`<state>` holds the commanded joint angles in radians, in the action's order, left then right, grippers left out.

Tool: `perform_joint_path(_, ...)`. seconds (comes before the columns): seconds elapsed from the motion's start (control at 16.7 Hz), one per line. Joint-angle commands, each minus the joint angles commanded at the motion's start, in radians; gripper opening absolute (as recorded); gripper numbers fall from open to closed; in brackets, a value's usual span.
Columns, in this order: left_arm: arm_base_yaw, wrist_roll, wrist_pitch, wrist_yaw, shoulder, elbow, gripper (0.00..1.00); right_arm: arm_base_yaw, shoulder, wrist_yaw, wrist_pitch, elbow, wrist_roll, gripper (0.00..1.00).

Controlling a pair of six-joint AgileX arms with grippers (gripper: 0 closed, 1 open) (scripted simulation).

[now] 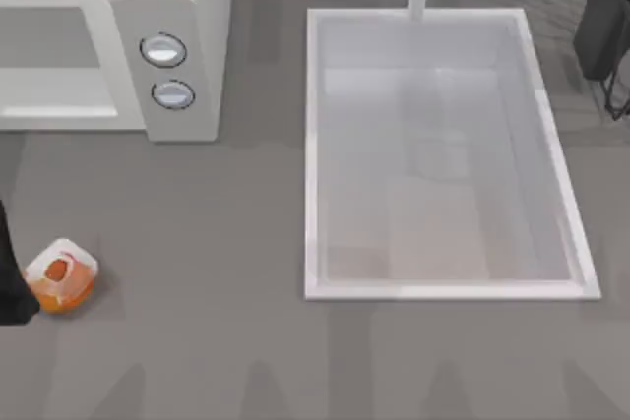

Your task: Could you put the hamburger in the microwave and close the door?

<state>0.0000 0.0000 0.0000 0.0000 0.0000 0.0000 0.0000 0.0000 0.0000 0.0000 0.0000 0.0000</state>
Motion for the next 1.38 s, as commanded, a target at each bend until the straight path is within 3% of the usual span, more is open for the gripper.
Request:
perform_joint_path(0.24,-0.004,0.021,-0.029,0.0,0.033,0.03,1.0,0.0,0.0,0.0,0.0,0.0,0.0,1.0)
perform_joint_path(0.48,-0.019,0.11,-0.177,0.0,0.221,0.192,1.0,0.0,0.0,0.0,0.0,0.0,0.0,1.0)
perform_joint_path(1.14,-0.059,0.385,-0.693,-0.005,1.331,0.827,1.0,0.0,0.0,0.0,0.0,0.0,0.0,1.0)
perform_joint_path(1.38,-0.074,0.478,-0.857,-0.006,1.61,1.015,1.0,0.0,0.0,0.0,0.0,0.0,0.0,1.0)
